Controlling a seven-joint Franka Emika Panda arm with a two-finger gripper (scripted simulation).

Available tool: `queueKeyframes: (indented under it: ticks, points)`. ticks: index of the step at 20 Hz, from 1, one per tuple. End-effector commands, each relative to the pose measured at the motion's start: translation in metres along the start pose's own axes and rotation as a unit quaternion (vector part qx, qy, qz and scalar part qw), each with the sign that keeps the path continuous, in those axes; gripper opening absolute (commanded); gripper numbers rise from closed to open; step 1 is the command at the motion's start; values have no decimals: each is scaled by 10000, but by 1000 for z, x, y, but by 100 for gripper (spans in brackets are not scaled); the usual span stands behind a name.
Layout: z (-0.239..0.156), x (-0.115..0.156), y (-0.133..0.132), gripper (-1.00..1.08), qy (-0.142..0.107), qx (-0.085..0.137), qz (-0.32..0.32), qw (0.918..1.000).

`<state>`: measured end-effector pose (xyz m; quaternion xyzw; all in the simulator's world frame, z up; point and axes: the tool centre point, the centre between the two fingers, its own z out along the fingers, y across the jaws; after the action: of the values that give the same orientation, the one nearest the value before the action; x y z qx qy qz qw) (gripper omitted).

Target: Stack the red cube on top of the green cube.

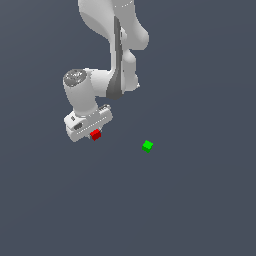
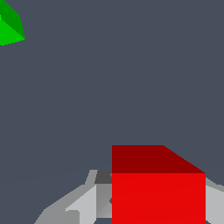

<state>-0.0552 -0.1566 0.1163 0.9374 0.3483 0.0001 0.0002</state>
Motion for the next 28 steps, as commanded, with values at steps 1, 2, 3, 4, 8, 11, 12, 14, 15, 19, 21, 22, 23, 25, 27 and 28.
queueKeyframes:
  ticks: [1,2,3,4,8,11,12,14,15,19,21,22,23,25,27,28]
  points:
    - [2,7,-7,-100,2,-1,-7,10000]
    - [3,11,-11,-100,2,-1,-7,10000]
    - [4,15,-16,-100,2,-1,-7,10000]
    - [6,19,-21,-100,2,-1,-7,10000]
    - [13,42,-46,-100,3,1,-8,10000]
    - [19,63,-69,-100,3,1,-8,10000]
    - [22,71,-77,-100,3,1,-8,10000]
    - [27,88,-96,-100,3,1,-8,10000]
    - [30,97,-105,-100,3,1,-8,10000]
    - [39,127,-136,-100,4,4,-7,10000]
    - [42,139,-148,-100,4,4,-7,10000]
    - [44,145,-154,-100,4,4,-7,10000]
    - [46,150,-159,-100,4,4,-7,10000]
    - [48,159,-167,-100,2,3,-5,10000]
    - [51,166,-174,-100,2,3,-5,10000]
    - [51,169,-177,-100,2,3,-5,10000]
